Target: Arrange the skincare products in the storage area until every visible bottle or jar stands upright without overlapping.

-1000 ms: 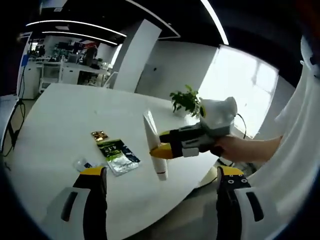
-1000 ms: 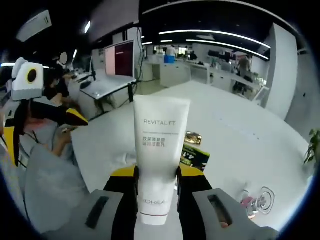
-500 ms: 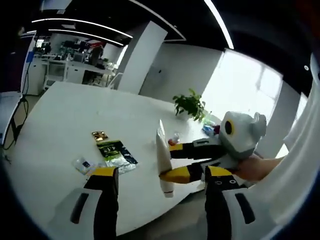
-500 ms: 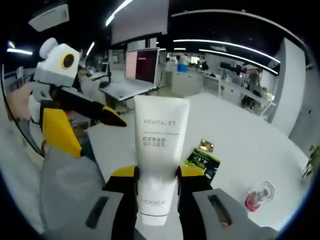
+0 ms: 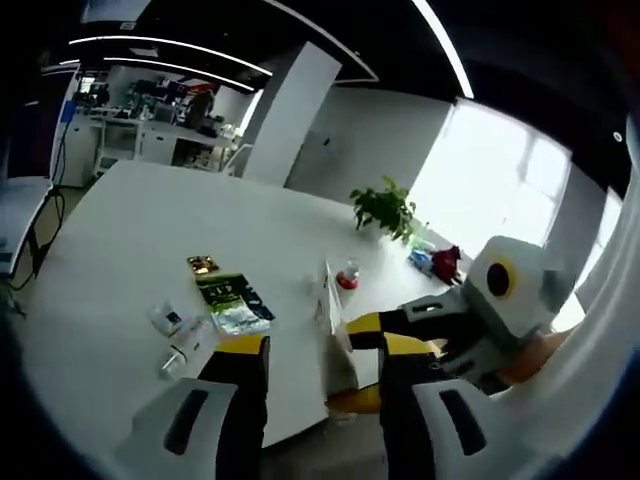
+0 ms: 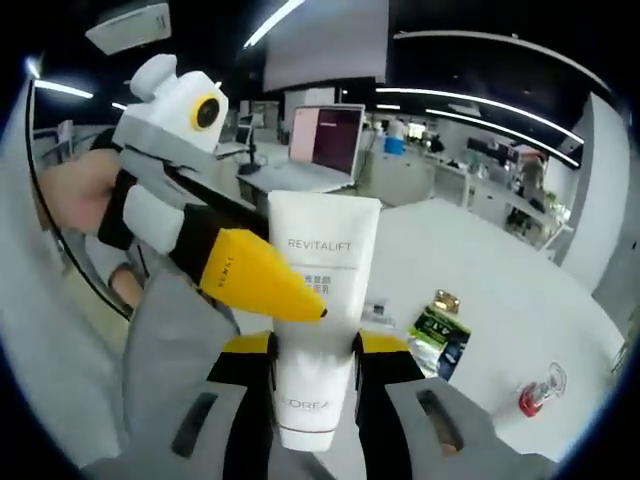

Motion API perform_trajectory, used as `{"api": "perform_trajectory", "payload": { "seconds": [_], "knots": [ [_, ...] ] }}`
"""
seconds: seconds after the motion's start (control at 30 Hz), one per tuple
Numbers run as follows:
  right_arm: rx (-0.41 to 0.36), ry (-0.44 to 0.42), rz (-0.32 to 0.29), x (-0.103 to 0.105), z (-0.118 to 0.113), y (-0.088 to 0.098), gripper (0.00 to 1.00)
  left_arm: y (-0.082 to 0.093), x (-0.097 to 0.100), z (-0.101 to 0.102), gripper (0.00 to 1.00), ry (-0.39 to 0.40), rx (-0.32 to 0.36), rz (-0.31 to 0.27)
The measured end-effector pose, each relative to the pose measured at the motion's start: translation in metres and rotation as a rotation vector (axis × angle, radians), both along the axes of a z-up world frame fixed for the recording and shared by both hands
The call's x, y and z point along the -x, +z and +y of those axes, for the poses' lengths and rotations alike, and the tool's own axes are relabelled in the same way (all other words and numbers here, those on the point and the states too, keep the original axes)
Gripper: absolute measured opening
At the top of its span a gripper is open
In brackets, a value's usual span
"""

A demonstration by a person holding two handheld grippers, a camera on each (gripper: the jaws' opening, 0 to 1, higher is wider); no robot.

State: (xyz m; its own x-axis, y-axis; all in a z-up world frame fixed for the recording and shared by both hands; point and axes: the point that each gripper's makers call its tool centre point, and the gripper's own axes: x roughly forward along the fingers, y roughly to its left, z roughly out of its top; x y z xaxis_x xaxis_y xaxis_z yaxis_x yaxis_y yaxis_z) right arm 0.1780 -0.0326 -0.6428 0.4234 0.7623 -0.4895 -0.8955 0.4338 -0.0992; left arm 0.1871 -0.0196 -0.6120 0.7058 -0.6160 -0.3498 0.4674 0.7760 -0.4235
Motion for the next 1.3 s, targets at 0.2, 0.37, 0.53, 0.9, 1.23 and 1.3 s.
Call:
{"api": "perform_trajectory", "payload": {
  "seconds": [0.2,0.37,0.53,0.9,1.23,1.3],
  "knots": [
    [-0.017,-0.006,-0.01,0.007,0.001,0.005,0.29,-0.001,0.004,0.0,0.29,0.011,0.003,0.01],
    [-0.023,-0.013,-0.01,0.013,0.001,0.005,0.29,-0.001,0.007,-0.007,0.2,0.003,-0.003,0.003],
    [-0.032,-0.038,-0.002,0.015,-0.004,0.006,0.29,0.002,0.009,-0.013,0.17,-0.008,-0.032,-0.048],
    [-0.089,-0.08,-0.005,0.016,-0.008,0.019,0.31,0.018,0.01,-0.02,0.13,-0.032,-0.008,-0.075],
    [-0.226,0.096,0.042,0.027,-0.015,0.048,0.3,0.052,0.02,-0.035,0.13,-0.291,-0.038,-0.22],
    [-0.245,0.157,0.044,0.032,-0.02,0.054,0.28,0.06,0.026,-0.04,0.13,-0.37,-0.05,-0.254]
  ]
}}
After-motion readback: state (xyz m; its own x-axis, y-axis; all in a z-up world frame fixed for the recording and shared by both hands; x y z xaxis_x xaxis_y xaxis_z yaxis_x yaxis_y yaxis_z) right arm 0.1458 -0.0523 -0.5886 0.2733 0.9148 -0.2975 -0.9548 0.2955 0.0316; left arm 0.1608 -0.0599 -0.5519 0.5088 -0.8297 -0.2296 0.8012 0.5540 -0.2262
